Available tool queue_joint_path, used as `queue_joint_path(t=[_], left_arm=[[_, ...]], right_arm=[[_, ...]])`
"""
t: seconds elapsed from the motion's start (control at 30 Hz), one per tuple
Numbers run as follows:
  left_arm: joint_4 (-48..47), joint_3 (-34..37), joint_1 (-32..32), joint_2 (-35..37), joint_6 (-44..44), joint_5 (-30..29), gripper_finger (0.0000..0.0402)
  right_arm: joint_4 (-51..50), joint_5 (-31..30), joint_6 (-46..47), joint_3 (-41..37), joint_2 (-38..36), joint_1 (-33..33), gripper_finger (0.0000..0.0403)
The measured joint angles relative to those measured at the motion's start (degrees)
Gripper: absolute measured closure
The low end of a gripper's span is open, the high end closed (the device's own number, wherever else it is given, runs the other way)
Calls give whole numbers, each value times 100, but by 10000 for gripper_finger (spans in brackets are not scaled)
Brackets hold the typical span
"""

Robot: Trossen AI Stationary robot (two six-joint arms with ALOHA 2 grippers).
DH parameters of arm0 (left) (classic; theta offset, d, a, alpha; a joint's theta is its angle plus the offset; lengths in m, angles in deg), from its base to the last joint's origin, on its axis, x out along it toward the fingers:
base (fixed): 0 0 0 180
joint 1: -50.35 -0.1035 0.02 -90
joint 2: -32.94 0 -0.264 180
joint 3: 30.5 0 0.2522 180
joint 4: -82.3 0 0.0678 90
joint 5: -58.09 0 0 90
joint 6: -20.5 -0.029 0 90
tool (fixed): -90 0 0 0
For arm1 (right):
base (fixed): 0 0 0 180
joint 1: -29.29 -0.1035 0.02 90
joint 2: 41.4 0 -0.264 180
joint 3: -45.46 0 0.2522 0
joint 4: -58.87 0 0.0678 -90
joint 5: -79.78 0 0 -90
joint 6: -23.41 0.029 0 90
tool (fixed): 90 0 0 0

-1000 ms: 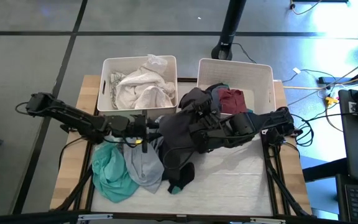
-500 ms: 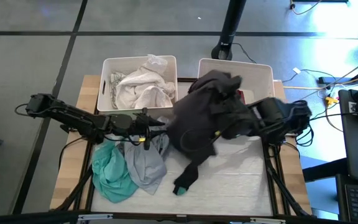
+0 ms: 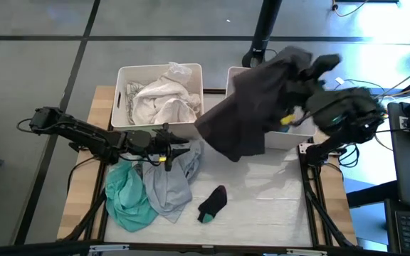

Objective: Sort clothes
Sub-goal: Put the black shorts into the right white bin

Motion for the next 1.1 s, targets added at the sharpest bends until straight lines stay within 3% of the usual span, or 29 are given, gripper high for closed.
queue_joint_path(t=[0.63, 0.8, 1.1], left_arm=[[9, 0, 0, 2, -40, -6, 249], [13, 0, 0, 2, -42, -7, 249], [39, 0, 0, 7, -263, -10, 249]], right_arm=[[435, 147, 3, 2, -898, 1645, 386], [742, 664, -8, 0, -898, 2260, 386], [2268, 1800, -1088, -2, -750, 3096, 386]])
